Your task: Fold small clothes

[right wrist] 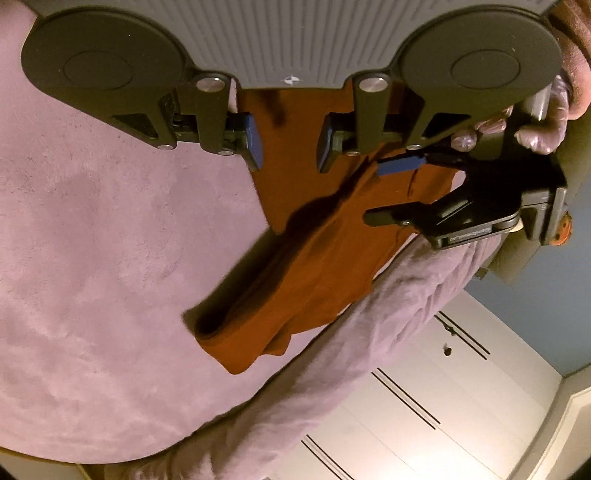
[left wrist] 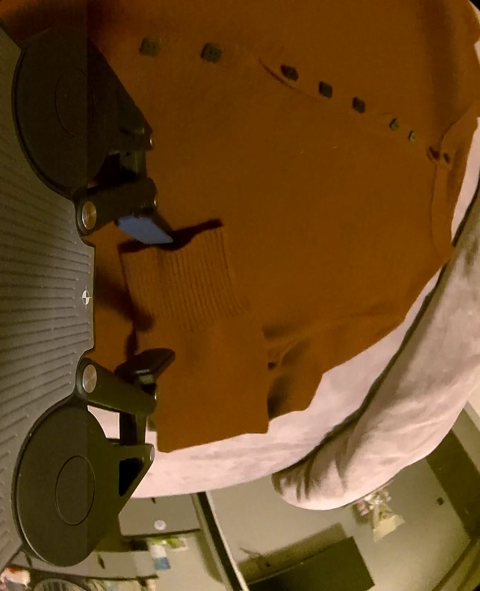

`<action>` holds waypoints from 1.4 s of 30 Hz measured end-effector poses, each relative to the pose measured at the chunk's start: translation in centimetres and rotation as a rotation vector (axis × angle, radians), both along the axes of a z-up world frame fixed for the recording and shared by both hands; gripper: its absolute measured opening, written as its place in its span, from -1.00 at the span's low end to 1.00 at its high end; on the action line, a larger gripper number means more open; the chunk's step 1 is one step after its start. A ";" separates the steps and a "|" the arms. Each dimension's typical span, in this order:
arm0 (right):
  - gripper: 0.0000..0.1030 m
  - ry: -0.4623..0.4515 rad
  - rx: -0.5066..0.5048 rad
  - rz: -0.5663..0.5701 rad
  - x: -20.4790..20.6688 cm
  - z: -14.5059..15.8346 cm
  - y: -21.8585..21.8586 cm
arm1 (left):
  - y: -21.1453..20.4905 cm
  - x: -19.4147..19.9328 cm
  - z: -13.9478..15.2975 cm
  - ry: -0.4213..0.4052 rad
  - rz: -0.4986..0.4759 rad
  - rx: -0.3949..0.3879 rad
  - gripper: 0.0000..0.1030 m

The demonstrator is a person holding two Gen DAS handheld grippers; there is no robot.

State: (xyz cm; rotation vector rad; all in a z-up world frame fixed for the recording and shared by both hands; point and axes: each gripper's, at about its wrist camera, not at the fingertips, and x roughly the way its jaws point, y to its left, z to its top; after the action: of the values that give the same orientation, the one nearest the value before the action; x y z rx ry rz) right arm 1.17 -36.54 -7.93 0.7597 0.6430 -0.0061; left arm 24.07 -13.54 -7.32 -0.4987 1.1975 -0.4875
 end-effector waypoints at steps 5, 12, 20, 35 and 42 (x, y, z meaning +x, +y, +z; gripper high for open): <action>-0.37 -0.016 0.009 0.011 0.9 0.2 0.5 | -0.6 1.4 -0.8 0.044 0.023 0.002 -0.27; -0.37 -0.016 0.007 0.067 1.1 0.7 1.8 | -0.7 2.3 1.5 -0.053 -0.039 0.065 -0.83; -0.37 0.013 -0.035 0.121 2.2 0.5 3.6 | 5.7 3.1 10.7 -0.359 0.067 0.111 -0.85; -0.38 0.003 -0.009 0.100 5.7 2.5 3.1 | 19.4 3.5 3.2 -0.221 0.274 0.371 -0.85; -0.23 -0.031 0.217 -0.020 12.5 1.3 0.8 | 21.1 3.7 0.8 -0.187 0.257 0.322 0.22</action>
State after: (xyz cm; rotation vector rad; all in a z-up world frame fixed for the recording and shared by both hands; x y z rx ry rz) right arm 13.68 -35.73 -6.68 0.9737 0.6127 0.0581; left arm 27.80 7.56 -6.54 -0.3160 0.9912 -0.1133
